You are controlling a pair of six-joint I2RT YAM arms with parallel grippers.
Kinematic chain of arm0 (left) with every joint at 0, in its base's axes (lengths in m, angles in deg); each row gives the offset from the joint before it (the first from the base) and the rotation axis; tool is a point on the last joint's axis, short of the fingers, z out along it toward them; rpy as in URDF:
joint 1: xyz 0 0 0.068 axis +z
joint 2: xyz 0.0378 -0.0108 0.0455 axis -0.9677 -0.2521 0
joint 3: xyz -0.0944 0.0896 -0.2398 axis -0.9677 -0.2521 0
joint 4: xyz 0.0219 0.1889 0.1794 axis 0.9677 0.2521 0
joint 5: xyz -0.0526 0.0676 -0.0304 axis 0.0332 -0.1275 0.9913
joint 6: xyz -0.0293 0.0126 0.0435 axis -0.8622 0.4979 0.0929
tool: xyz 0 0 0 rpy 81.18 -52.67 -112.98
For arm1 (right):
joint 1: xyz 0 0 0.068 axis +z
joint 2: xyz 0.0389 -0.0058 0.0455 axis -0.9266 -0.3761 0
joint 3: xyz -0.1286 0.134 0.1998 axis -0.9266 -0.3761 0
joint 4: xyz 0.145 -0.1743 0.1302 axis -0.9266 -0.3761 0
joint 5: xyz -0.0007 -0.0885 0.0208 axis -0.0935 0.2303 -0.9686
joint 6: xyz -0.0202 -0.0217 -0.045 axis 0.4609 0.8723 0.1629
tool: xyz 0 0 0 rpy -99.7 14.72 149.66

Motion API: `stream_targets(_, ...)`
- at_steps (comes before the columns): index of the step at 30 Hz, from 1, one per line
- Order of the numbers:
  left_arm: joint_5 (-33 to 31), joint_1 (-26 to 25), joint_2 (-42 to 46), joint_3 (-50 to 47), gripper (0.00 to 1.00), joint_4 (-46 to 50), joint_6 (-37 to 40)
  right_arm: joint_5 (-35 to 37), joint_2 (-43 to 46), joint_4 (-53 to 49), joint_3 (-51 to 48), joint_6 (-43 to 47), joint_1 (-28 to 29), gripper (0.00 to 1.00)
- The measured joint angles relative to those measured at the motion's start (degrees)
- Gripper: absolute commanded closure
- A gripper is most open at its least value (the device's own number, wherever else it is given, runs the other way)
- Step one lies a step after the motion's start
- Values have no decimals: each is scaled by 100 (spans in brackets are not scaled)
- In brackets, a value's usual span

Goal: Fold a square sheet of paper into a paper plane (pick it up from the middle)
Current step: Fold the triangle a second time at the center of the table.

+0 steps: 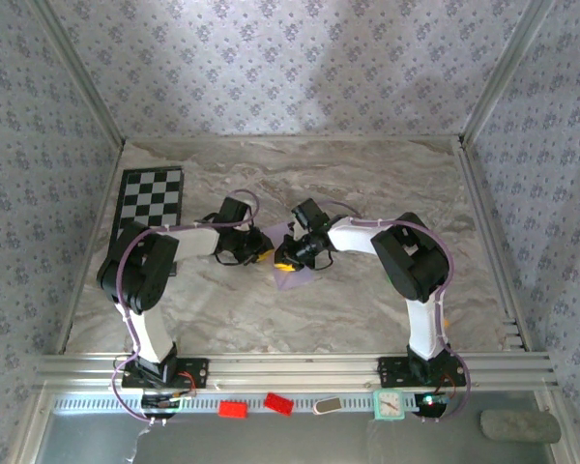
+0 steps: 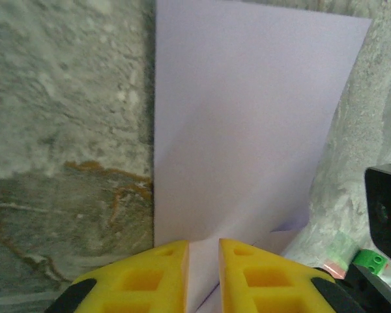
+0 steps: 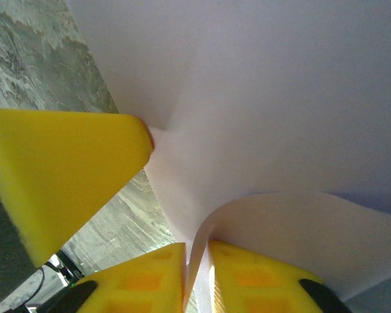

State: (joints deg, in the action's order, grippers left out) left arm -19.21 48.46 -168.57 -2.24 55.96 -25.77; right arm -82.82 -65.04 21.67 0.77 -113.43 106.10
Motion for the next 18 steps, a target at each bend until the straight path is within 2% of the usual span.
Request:
stream_targets(12, -474, 597, 647, 317, 78, 695, 297, -52, 0, 2, 68, 2, 7, 63)
stream_targets(15, -514, 627, 791, 315, 78, 750, 295, -55, 0, 2, 76, 2, 11, 61)
stream_targets(18, -511, 627, 885, 249, 77, 732, 291, -81, 0, 4, 90, 17, 11, 55)
